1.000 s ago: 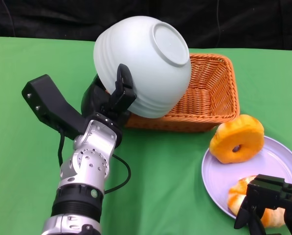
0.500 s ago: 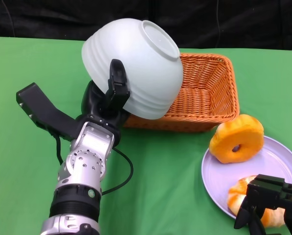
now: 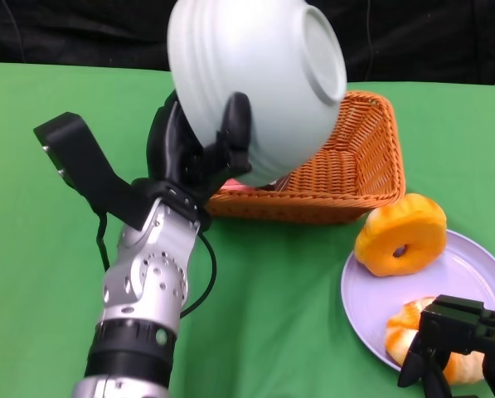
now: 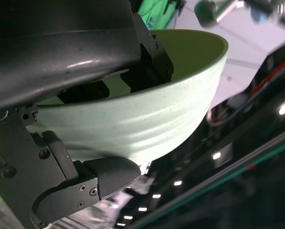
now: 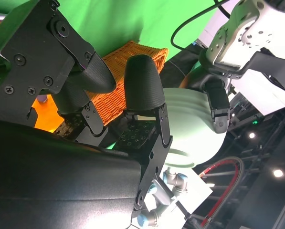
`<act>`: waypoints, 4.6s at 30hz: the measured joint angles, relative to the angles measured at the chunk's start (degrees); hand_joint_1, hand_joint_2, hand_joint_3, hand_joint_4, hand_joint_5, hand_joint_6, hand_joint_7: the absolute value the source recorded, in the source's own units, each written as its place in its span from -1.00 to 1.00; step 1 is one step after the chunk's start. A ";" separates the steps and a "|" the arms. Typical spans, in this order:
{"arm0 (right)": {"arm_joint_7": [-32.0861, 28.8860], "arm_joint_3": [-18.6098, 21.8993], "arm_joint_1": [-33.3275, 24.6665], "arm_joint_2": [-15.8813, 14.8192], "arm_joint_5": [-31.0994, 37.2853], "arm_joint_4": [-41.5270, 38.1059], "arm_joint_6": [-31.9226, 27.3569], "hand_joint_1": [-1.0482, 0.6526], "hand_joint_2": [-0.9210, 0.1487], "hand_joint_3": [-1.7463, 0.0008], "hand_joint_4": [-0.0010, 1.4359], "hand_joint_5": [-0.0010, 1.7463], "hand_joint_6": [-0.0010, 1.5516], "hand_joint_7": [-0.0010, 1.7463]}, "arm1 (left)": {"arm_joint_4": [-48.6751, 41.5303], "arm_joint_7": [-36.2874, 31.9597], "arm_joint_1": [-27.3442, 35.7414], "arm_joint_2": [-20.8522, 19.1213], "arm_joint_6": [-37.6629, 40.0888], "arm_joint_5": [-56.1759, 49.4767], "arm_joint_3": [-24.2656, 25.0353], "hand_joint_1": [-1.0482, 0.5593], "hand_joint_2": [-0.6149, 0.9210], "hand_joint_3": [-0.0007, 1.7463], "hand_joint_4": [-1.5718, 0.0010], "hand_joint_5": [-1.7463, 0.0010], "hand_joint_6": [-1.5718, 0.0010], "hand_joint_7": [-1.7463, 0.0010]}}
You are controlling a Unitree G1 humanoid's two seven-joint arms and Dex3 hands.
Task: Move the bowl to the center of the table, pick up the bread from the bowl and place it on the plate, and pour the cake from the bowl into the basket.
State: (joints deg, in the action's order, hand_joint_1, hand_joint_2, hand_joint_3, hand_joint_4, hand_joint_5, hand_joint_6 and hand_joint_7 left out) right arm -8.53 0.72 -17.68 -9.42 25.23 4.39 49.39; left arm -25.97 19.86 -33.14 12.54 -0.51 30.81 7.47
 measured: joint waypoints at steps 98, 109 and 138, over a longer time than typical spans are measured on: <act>12.32 -13.22 4.06 6.33 -15.36 13.53 -21.63 0.20 0.38 -1.00 0.34 0.97 0.15 0.67 | 11.96 -45.64 18.20 -48.86 -36.61 -94.29 -38.33 -0.13 0.93 -0.96 0.04 -0.72 -0.08 0.26; 12.39 -13.26 4.33 6.58 -16.07 13.52 -21.76 0.19 0.36 -1.00 0.34 0.97 0.14 0.68 | 25.34 -13.80 24.28 -53.15 -33.47 -70.75 -33.06 -0.60 1.00 -0.77 0.59 0.41 0.48 1.00; 13.28 -13.52 4.83 6.58 -17.41 12.99 -21.43 0.20 0.38 -0.93 0.28 0.84 0.06 0.54 | 40.79 2.39 37.46 -35.94 -25.68 -23.85 -15.16 -0.31 1.00 -0.72 0.26 -0.39 0.17 0.15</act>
State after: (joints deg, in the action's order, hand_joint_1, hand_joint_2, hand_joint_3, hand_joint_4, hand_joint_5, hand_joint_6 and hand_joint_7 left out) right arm 4.75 -12.81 -12.85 -2.84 7.83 17.38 27.97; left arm 14.83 22.25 4.32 -23.40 -26.19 6.96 -7.69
